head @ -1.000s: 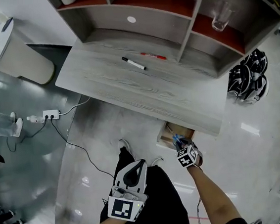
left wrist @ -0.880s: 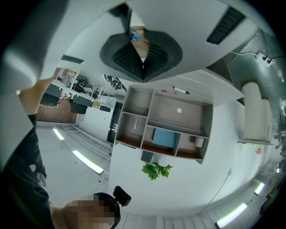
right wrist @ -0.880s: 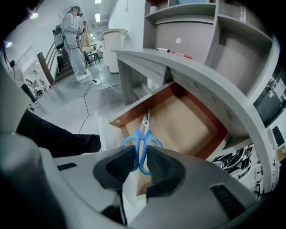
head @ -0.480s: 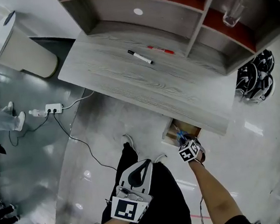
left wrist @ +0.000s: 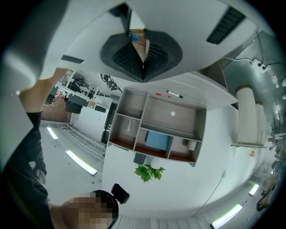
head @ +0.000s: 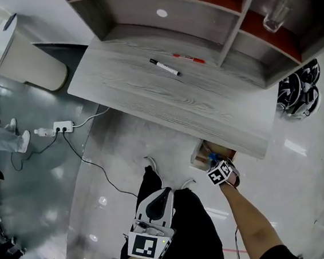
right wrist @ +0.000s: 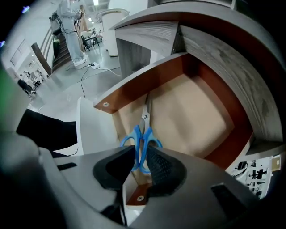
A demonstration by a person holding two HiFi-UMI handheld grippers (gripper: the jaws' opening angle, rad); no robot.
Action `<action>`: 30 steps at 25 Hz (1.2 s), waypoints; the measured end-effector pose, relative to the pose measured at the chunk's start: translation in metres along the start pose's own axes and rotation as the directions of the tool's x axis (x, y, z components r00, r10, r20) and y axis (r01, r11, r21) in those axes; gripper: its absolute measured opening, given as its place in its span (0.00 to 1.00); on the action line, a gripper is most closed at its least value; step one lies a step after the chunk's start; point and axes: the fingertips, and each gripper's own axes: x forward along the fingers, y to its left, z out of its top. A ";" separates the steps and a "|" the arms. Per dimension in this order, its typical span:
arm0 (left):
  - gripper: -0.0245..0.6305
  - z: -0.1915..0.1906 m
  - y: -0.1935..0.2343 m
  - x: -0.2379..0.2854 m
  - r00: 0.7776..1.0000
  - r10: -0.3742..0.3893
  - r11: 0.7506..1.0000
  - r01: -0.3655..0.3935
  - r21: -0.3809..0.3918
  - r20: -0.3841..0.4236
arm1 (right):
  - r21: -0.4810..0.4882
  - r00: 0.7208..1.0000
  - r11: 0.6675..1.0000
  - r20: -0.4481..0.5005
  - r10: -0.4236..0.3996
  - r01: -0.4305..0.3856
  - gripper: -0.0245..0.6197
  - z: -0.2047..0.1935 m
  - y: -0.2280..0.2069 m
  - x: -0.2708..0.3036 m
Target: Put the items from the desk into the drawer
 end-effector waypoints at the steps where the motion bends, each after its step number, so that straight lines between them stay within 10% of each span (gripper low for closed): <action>1: 0.06 0.000 0.001 0.001 1.000 0.002 1.000 -0.002 -0.002 -0.002 | -0.009 1.000 1.000 -0.004 -0.004 0.004 0.19 0.000 0.000 0.001; 17: 0.06 0.000 0.015 0.004 0.999 0.049 0.998 -0.049 -0.033 -0.004 | 0.041 1.000 0.999 0.007 0.012 -0.013 0.25 0.011 0.001 0.004; 30: 0.06 0.024 0.005 0.002 1.000 -0.022 0.999 0.022 -0.033 0.016 | 0.206 0.967 0.974 0.252 0.038 -0.092 0.25 0.042 0.011 -0.087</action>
